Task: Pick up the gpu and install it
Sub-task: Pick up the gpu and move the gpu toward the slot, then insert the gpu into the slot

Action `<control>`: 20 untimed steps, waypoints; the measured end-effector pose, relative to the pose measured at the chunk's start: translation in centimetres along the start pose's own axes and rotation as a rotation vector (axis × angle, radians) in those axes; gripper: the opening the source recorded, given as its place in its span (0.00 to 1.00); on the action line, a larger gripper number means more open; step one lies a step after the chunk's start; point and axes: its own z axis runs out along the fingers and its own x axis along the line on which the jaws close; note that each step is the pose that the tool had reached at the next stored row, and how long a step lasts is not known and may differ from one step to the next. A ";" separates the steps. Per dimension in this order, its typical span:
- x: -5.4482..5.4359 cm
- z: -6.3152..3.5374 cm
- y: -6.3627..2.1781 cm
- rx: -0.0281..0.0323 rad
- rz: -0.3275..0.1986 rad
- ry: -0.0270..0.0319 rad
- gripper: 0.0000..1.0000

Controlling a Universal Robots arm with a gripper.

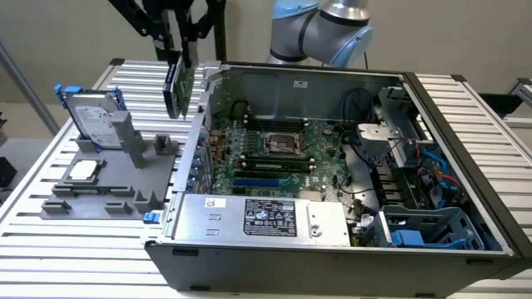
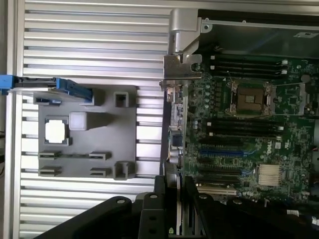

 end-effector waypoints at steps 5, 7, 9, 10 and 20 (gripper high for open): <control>-2.3 -0.02 -0.12 -0.0001 0.000 0.0073 0.00; -3.2 0.00 -0.15 -0.0002 0.000 0.0090 0.00; -4.1 0.06 -0.18 -0.0002 0.000 0.0104 0.00; -4.6 0.12 -0.20 -0.0003 0.000 0.0107 0.00; -9.1 1.40 -0.38 0.0033 0.000 0.0117 0.00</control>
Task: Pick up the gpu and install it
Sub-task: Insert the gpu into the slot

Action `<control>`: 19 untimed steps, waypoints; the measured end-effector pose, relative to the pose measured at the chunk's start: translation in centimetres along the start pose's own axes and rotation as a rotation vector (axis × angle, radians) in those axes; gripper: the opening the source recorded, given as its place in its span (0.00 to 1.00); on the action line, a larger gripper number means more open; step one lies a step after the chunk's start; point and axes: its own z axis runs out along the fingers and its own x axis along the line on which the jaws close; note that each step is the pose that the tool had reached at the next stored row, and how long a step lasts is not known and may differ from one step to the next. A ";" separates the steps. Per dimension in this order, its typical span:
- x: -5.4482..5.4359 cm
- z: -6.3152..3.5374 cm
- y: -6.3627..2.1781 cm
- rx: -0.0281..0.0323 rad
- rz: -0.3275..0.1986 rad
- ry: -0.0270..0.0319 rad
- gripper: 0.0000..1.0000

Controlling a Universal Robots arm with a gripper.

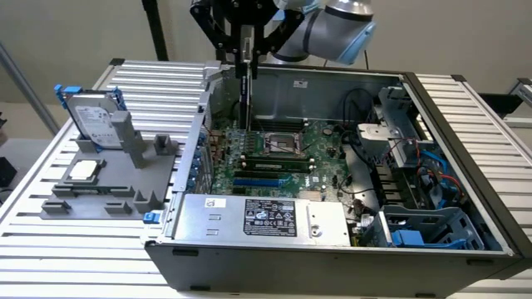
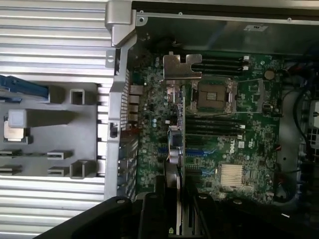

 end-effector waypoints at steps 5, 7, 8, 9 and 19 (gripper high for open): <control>-2.3 0.52 -0.08 0.0078 0.000 0.0001 0.00; -3.1 0.72 -0.11 0.0117 0.000 0.0002 0.00; -3.6 0.81 -0.13 0.0134 0.000 0.0003 0.00; -4.0 0.92 -0.14 0.0148 0.001 0.0004 0.00; -6.2 2.33 -0.24 0.0170 0.020 0.0015 0.00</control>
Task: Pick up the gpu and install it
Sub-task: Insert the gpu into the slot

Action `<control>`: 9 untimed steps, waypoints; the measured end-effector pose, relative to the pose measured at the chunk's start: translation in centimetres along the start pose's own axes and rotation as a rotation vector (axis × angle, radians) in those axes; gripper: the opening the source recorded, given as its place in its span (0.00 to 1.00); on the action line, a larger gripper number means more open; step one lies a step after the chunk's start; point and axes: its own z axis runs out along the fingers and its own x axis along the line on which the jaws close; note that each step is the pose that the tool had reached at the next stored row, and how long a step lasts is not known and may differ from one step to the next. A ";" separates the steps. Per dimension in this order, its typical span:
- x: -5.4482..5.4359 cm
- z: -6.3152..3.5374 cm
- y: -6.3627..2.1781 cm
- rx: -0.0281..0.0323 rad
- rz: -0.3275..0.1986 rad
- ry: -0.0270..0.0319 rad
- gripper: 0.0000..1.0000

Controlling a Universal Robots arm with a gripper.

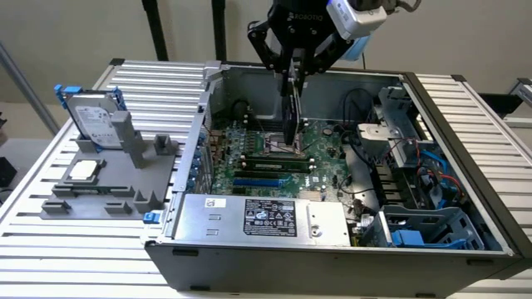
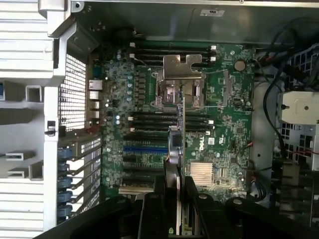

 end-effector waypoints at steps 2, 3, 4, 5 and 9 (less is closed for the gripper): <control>0.0 0.00 0.00 -0.0001 0.000 0.0007 0.00; 0.0 0.00 0.00 0.0000 0.000 0.0008 0.00; 0.0 0.00 0.00 -0.0001 0.000 0.0008 0.00; 0.0 0.00 0.00 -0.0001 0.000 0.0008 0.00; 0.0 0.00 0.00 -0.0001 0.000 0.0008 0.00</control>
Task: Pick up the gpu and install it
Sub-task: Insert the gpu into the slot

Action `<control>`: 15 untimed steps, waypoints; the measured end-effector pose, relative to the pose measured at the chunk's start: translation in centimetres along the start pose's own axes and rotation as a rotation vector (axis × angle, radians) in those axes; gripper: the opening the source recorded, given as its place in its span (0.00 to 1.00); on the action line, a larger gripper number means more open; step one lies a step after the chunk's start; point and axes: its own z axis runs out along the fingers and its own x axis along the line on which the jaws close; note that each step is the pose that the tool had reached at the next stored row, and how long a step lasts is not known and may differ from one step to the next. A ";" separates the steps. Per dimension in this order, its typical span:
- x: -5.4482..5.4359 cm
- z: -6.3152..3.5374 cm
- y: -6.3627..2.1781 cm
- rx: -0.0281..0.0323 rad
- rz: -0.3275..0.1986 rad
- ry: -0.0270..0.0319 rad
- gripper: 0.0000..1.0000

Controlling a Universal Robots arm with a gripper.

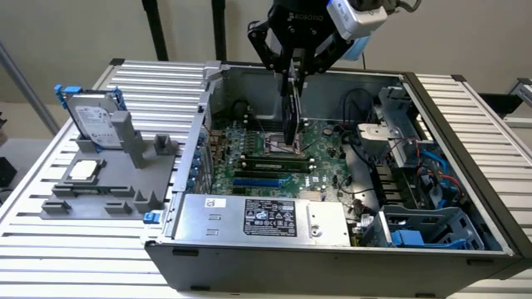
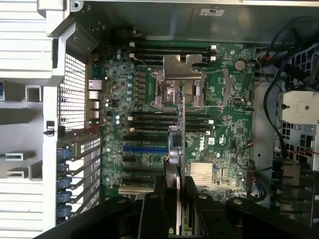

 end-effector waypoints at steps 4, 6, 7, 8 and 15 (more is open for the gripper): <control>0.0 0.00 0.00 0.0000 0.000 0.0000 0.00; 0.0 0.00 0.00 0.0000 0.000 0.0000 0.00; 0.0 0.00 0.00 -0.0001 0.000 0.0000 0.00; 0.0 0.00 0.00 0.0000 0.000 0.0000 0.00; 0.1 0.09 0.02 0.0010 -0.032 -0.0019 0.00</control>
